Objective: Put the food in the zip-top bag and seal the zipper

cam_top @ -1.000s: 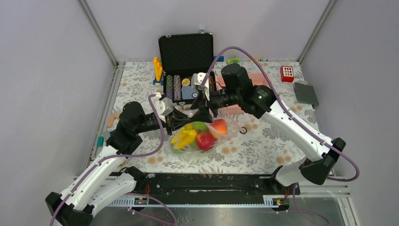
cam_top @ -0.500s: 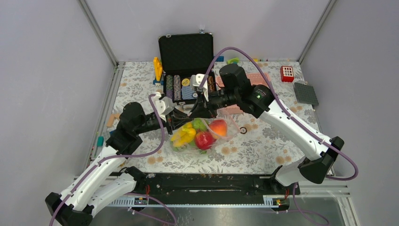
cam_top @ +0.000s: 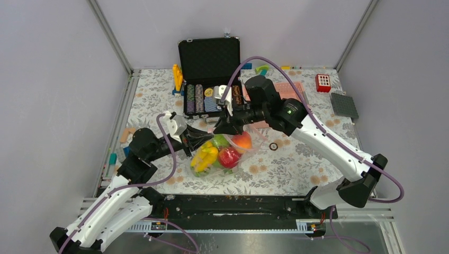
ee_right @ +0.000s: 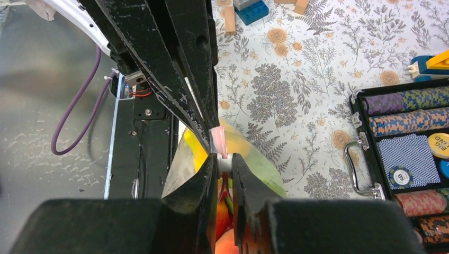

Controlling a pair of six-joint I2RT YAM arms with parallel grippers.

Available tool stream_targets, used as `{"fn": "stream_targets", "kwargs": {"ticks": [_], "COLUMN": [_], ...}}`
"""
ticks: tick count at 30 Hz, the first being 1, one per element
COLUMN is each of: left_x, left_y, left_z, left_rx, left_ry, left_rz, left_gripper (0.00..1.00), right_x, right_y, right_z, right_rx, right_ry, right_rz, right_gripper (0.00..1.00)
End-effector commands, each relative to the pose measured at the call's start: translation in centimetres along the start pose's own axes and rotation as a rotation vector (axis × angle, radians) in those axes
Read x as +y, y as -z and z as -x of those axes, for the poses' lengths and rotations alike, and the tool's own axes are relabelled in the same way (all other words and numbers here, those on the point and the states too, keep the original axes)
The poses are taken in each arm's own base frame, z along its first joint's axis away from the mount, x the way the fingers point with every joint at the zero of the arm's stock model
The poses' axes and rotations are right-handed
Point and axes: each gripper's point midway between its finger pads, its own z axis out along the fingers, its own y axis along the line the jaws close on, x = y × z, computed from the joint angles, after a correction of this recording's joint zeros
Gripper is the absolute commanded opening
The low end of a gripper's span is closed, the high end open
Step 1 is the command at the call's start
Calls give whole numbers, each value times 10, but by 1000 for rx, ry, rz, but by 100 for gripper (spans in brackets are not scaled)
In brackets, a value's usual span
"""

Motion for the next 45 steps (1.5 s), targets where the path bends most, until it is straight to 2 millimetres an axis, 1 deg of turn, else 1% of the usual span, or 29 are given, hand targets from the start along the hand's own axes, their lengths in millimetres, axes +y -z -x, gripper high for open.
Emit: {"fn": "stream_targets", "kwargs": {"ticks": [1, 3, 6, 11, 18, 22, 26, 34, 45], "left_x": [-2, -5, -6, 0, 21, 40, 40, 46, 56], "left_y": [6, 7, 10, 15, 21, 24, 25, 32, 40], "left_z": [31, 30, 30, 28, 30, 32, 31, 30, 27], "left_rx": [-115, -117, -119, -128, -175, -202, -203, -215, -217], "left_ry": [-34, -35, -34, -24, 24, 70, 80, 75, 81], "left_rz": [21, 13, 19, 66, 203, 315, 318, 369, 441], "left_gripper": [0, 0, 0, 0, 0, 0, 0, 0, 0], "right_x": [-7, -8, -14, -20, -18, -21, -23, -33, -41], "right_y": [17, 17, 18, 27, 44, 51, 55, 65, 72], "right_z": [-3, -6, -9, -13, -20, -25, -28, -36, -46], "right_rx": [12, 18, 31, 37, 32, 36, 38, 38, 43], "right_ry": [-3, 3, 8, 31, 59, 61, 53, 23, -26], "right_rz": [-84, -85, -120, -161, -190, -215, -226, -250, -279], "right_gripper": [11, 11, 10, 10, 10, 10, 10, 10, 10]}}
